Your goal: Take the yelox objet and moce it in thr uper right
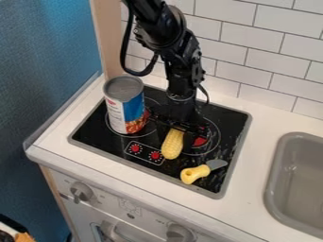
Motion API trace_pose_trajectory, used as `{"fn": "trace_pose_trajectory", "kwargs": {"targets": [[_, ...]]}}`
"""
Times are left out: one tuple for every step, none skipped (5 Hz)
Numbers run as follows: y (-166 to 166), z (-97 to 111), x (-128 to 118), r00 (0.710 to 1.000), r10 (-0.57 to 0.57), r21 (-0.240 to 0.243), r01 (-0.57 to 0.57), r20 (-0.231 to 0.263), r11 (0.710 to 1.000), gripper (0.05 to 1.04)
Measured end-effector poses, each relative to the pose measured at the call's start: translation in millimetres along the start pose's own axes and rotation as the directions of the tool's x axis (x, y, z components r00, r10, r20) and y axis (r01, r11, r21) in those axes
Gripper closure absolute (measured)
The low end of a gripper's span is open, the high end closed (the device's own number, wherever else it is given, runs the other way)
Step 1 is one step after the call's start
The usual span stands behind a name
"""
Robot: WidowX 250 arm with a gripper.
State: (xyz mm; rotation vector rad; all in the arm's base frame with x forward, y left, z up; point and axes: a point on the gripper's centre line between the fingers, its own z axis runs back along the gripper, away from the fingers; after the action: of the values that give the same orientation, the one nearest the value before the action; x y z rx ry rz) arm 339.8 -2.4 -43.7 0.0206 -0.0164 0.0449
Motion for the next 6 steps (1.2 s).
{"fn": "trace_pose_trajectory", "kwargs": {"targets": [[6, 3, -7, 0.998, 0.046, 0.0, -0.046, -0.047, 0.999, 0.424], [7, 30, -6, 0.985, 0.169, 0.035, -0.168, -0.023, 0.985, 0.424], [-2, 58, -6, 0.943, 0.33, 0.083, -0.333, 0.039, 0.939, 0.424], [-8, 66, -7, 0.83, 0.557, 0.018, -0.557, 0.011, 0.83, 0.424], [-10, 75, 5, 0.66, 0.751, -0.066, -0.751, -0.037, 0.657, 0.424], [-13, 78, 22, 0.452, 0.89, -0.1, -0.89, -0.058, 0.446, 0.424]]}}
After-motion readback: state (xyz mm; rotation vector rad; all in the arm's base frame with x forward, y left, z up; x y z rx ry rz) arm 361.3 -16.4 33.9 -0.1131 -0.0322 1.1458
